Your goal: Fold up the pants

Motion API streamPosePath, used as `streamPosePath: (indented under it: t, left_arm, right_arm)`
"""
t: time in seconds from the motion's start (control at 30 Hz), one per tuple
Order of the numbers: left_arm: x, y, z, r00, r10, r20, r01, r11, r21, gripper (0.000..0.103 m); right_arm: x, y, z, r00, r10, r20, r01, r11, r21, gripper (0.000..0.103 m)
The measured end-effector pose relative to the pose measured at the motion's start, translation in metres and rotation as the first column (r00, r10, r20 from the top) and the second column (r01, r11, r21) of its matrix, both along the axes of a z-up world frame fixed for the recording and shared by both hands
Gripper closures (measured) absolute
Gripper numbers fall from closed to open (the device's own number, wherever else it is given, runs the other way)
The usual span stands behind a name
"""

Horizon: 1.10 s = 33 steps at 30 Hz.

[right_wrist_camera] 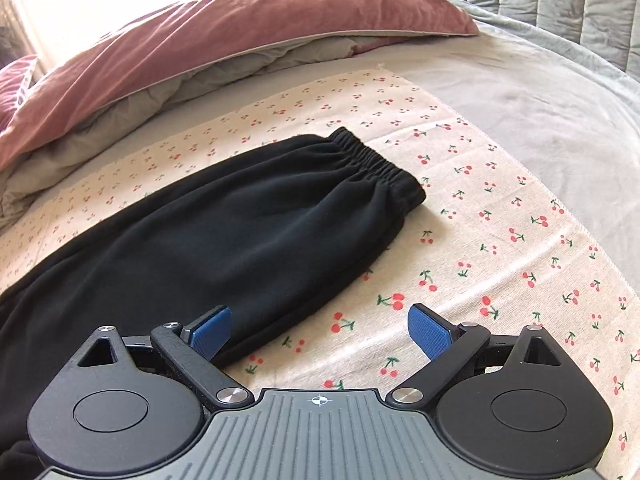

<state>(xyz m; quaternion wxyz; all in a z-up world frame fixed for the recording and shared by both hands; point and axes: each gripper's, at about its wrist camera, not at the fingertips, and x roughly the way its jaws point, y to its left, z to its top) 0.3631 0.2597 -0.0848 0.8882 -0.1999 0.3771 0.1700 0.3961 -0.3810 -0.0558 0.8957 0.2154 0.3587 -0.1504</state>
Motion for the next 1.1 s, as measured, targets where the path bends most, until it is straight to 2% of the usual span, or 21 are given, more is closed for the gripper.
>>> streamPosePath:
  t: [0.13,0.27,0.33,0.4,0.47,0.57,0.63,0.83,0.87,0.93,0.97,1.0,1.03,1.1]
  left_arm:
    - [0.021,-0.013,-0.008,0.999,0.01,-0.045,-0.005,0.994,0.11,0.006]
    - [0.029,-0.024,-0.012,0.999,-0.043,-0.032,0.046,0.995,0.086,0.005]
    - [0.033,-0.028,-0.017,0.998,-0.038,-0.052,0.043,0.992,0.118,0.005]
    - [0.036,-0.028,-0.027,0.996,-0.024,-0.084,0.033,0.994,0.104,0.006]
    - [0.035,-0.027,-0.031,0.997,-0.013,-0.081,0.02,0.996,0.091,0.01]
    - [0.035,-0.028,-0.03,0.996,-0.018,-0.083,0.029,0.991,0.128,0.022]
    - [0.036,-0.028,-0.03,0.996,-0.027,-0.085,0.039,0.989,0.141,0.025]
    - [0.038,-0.032,-0.027,0.993,-0.071,-0.089,0.087,0.976,0.2,0.045]
    - [0.038,-0.033,-0.026,0.994,-0.077,-0.082,0.093,0.975,0.204,0.048]
    - [0.038,-0.031,-0.026,0.994,-0.079,-0.071,0.092,0.975,0.2,0.052]
    - [0.038,-0.031,-0.025,0.995,-0.082,-0.063,0.093,0.976,0.198,0.055]
    - [0.037,-0.03,-0.025,0.995,-0.086,-0.053,0.094,0.977,0.192,0.059]
    - [0.037,-0.029,-0.024,0.996,-0.083,-0.041,0.089,0.98,0.18,0.06]
    - [0.037,-0.026,-0.022,0.997,-0.071,-0.025,0.074,0.984,0.162,0.062]
  right_arm:
    - [0.009,-0.021,0.0,0.999,-0.045,0.019,0.044,0.999,0.029,0.007]
    - [0.018,-0.037,-0.002,0.997,-0.079,0.02,0.078,0.996,0.051,0.007]
    - [0.023,-0.042,-0.002,0.996,-0.083,0.023,0.081,0.995,0.058,0.007]
    - [0.029,-0.048,0.0,0.995,-0.098,0.024,0.097,0.994,0.05,0.007]
    - [0.034,-0.053,0.004,0.993,-0.112,0.034,0.11,0.993,0.039,0.007]
    - [0.049,-0.061,0.01,0.992,-0.114,0.057,0.112,0.993,0.033,0.008]
    - [0.064,-0.065,0.014,0.992,-0.099,0.073,0.097,0.995,0.039,0.01]
    - [0.127,-0.067,0.013,0.998,-0.026,0.055,0.023,0.999,0.049,0.032]
    - [0.134,-0.067,0.01,0.999,-0.011,0.045,0.009,0.998,0.06,0.039]
    - [0.15,-0.07,0.002,1.0,-0.02,0.003,0.02,0.998,0.057,0.044]
    - [0.156,-0.069,0.0,1.0,-0.028,-0.009,0.029,0.999,0.018,0.055]
    - [0.16,-0.069,-0.001,0.999,-0.029,-0.021,0.028,1.0,-0.01,0.073]
    - [0.165,-0.07,-0.003,0.999,-0.029,-0.044,0.027,0.999,-0.046,0.074]
    - [0.168,-0.07,0.0,0.999,0.005,-0.046,-0.008,0.998,-0.06,0.082]
